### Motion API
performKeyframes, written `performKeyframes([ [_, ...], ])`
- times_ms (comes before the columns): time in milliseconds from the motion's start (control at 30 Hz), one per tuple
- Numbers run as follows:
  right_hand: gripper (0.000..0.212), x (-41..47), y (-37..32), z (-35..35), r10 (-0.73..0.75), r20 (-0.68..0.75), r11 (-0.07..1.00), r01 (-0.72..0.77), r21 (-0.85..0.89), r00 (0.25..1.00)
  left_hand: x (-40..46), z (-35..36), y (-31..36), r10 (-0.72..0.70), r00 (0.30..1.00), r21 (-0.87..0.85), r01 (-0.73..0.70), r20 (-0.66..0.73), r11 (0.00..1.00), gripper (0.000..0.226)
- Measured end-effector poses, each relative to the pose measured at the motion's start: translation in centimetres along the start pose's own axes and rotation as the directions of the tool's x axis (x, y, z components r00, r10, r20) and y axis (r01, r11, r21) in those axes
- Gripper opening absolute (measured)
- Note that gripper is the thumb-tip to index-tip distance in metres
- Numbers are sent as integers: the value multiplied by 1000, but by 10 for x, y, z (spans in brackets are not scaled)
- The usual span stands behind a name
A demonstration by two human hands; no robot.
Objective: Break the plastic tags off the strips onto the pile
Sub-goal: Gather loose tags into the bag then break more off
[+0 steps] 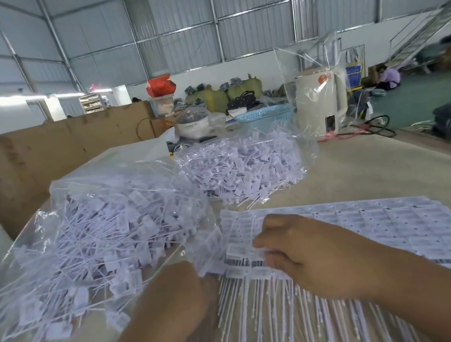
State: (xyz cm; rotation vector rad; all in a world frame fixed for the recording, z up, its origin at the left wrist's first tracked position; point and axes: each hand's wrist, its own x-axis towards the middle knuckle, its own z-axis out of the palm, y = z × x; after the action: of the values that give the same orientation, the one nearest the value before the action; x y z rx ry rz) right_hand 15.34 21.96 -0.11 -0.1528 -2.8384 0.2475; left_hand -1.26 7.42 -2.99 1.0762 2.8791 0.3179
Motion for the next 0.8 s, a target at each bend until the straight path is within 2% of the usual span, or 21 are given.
performKeyframes([
  [100, 23, 5, -1, -6, -11, -14, 1000, 11, -17, 1000, 3, -6, -2, -39, 993, 48, 44, -111, 998, 23],
  [200, 21, 13, 1, -10, -24, 22, 998, 25, -55, 999, -1, -7, 0, -37, 998, 81, 41, -55, 996, 28],
  [267, 17, 20, 5, -10, -13, 62, 995, 19, -99, 998, -4, -6, 2, -52, 999, 79, 53, -16, 995, 24],
  [333, 14, 24, 8, -5, 5, 74, 992, 4, -126, 997, -6, -8, 5, -43, 997, 82, 47, -58, 995, 22],
  [433, 14, 22, 10, 14, -17, 122, 993, 30, -110, 992, -5, -5, 8, 80, 966, 33, -74, -244, 997, 24],
  [500, 22, 18, 9, 25, -28, 138, 997, 38, -71, 990, -5, 3, 13, 226, 926, -65, -257, -301, 964, 34],
  [567, 31, 13, 11, 28, -34, 93, 994, 43, -96, 995, -6, 14, 18, 386, 900, -140, -417, -204, 898, 42],
  [633, 37, 8, 14, 24, -36, 35, 988, 41, -150, 999, -3, 26, 21, 479, 875, -42, -482, -65, 875, 50],
  [700, 42, -1, 19, 18, -2, 10, 987, 4, -158, 1000, 1, 32, 22, 480, 877, 104, -477, -2, 873, 54],
  [800, 42, -16, 25, 15, 72, 63, 970, -56, -236, 995, 5, 32, 24, 454, 891, 165, -448, 3, 879, 54],
])
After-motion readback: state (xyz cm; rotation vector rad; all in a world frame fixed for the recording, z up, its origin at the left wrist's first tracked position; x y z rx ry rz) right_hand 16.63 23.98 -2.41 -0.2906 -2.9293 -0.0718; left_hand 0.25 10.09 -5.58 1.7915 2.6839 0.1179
